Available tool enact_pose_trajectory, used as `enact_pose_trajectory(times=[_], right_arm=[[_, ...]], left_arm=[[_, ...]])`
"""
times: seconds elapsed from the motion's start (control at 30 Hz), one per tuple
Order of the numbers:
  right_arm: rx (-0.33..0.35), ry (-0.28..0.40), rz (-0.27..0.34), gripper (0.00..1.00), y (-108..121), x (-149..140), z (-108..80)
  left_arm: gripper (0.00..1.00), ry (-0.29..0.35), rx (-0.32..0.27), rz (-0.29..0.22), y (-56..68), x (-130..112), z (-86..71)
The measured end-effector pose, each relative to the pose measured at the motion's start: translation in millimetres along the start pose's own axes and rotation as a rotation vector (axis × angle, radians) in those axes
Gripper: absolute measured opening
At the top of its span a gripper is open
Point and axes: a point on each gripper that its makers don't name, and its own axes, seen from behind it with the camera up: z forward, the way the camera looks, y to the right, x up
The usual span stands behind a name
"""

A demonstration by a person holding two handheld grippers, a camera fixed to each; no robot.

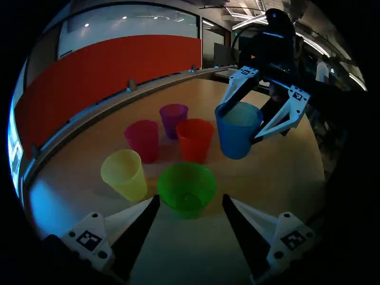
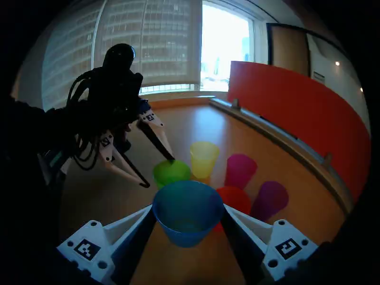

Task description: Pour water

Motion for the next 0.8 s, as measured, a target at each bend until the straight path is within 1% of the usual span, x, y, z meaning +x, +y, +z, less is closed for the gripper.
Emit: enact_pose_trajectory(times=[0.37,0.8], right_arm=[[0.009,-0.031,0.003,0.92,-4.0,-20.3,9.2],[0.011,-0.070,-0.003,0.92,-5.1,-40.2,19.3]], left_arm=[[0.98,-0.020,0.001,-0.005,-1.9,-4.8,-2.0],[0.98,-0.031,-0.007,0.003,-0.4,-6.4,-6.8]])
